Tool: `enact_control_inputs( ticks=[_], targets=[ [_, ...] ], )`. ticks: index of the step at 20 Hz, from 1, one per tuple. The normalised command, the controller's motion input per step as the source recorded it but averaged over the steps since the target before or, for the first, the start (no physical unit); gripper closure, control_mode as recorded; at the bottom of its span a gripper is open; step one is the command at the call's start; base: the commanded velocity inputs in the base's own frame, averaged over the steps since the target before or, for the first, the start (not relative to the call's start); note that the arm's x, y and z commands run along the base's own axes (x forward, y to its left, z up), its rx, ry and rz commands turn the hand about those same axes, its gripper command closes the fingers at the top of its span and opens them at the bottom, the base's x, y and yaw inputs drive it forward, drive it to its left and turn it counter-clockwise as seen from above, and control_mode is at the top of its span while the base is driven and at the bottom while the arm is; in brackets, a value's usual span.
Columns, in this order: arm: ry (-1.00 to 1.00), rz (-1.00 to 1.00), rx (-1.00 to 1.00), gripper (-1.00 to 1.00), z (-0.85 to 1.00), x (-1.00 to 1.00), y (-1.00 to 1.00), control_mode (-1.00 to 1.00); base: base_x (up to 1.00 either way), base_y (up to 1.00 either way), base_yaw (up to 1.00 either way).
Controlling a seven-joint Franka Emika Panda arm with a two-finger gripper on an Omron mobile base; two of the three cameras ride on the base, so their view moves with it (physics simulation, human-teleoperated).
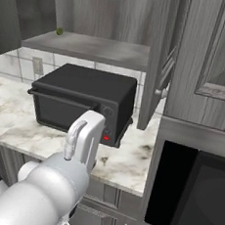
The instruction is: Pick the avocado and bread from the counter and place them on the plate. Then pick the jam from the cabinet and place it next to the plate. Lastly close the cabinet door.
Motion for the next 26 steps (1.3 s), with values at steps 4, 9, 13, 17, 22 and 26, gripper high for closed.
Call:
enact_control_inputs(
  ticks=[4, 9, 13, 17, 22, 26],
  targets=[
    [0.00, 0.00, 0.00, -1.00, 0.00, 0.05, -0.04, -1.00, 0.00, 0.00, 0.00],
    [0.00, 0.00, 0.00, -1.00, 0.00, 0.01, -0.09, -1.00, 0.00, 0.00, 0.00],
    [0.01, 0.00, 0.00, -1.00, 0.00, 0.06, -0.07, -1.00, 0.00, 0.00, 0.00],
    [0.02, 0.00, 0.00, -1.00, 0.00, 0.09, -0.02, -1.00, 0.00, 0.00, 0.00],
    [0.01, 0.00, 0.00, -1.00, 0.00, 0.10, -0.08, -1.00, 0.00, 0.00, 0.00],
    [0.00, 0.00, 0.00, -1.00, 0.00, 0.06, -0.10, -1.00, 0.00, 0.00, 0.00]
  ],
)
